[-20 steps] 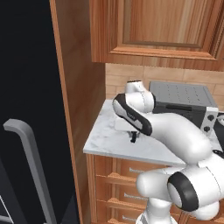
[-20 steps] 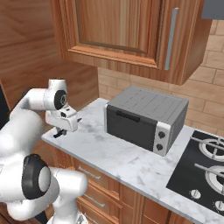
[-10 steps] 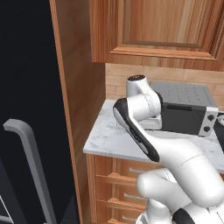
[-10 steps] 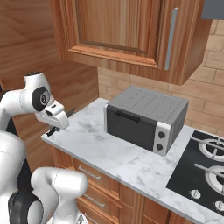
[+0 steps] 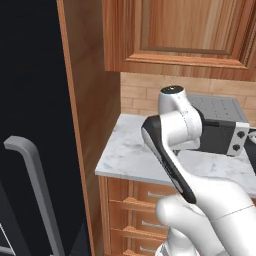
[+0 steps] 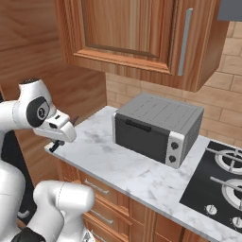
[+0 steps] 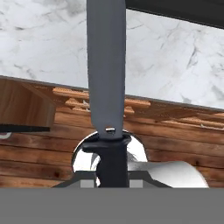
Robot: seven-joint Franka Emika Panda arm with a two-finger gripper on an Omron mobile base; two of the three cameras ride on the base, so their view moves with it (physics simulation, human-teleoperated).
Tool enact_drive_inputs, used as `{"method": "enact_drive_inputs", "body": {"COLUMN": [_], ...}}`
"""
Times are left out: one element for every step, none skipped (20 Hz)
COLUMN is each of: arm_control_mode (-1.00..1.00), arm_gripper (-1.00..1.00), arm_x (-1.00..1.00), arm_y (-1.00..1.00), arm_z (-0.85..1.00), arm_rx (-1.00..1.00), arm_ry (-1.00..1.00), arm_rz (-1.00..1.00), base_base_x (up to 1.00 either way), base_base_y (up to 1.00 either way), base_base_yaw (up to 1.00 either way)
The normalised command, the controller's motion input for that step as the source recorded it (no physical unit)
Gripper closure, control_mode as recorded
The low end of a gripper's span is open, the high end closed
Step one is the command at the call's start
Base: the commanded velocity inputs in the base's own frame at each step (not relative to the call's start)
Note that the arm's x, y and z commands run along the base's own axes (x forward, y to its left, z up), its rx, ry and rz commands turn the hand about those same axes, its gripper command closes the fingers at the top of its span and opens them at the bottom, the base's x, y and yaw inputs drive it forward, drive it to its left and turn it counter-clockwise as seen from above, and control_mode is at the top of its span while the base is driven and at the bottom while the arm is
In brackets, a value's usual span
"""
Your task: Retrieve the butter from the fridge and place it on a plate on the dining table. Then retrieve the butter knife by the fridge and place it near the plate.
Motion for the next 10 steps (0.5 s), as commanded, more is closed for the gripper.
{"method": "enact_drive_inputs", "body": {"arm_control_mode": [-1.0, -1.0, -1.0, -1.0, -1.0, -1.0, -1.0, -1.0, -1.0, -1.0], "arm_gripper": [1.0, 1.0, 1.0, 1.0, 1.0, 1.0, 1.0, 1.0, 1.0, 1.0], "arm_x": [-0.25, -0.19, -0.11, -0.1, -0.16, -0.21, -0.21, -0.2, -0.19, -0.19], "arm_y": [-0.34, -0.34, -0.35, -0.35, -0.39, -0.43, -0.4, -0.39, -0.37, -0.34], "arm_z": [0.13, 0.04, 0.0, 0.0, 0.0, 0.0, 0.0, 0.0, 0.0, 0.0], "arm_rx": [0.0, 0.0, 0.0, 0.0, 0.0, 0.02, 0.05, 0.09, 0.1, 0.12], "arm_ry": [0.0, 0.0, 0.1, 0.09, 0.0, 0.0, 0.0, 0.0, 0.0, 0.0], "arm_rz": [0.18, 0.2, 0.2, 0.2, 0.19, 0.18, 0.17, 0.18, 0.17, 0.15], "base_base_x": [0.0, 0.0, 0.0, 0.0, 0.0, 0.0, 0.0, 0.0, 0.0, 0.0], "base_base_y": [0.0, 0.0, 0.0, 0.0, 0.0, 0.0, 0.0, 0.0, 0.0, 0.0], "base_base_yaw": [0.0, 0.0, 0.0, 0.0, 0.0, 0.0, 0.0, 0.0, 0.0, 0.0]}}
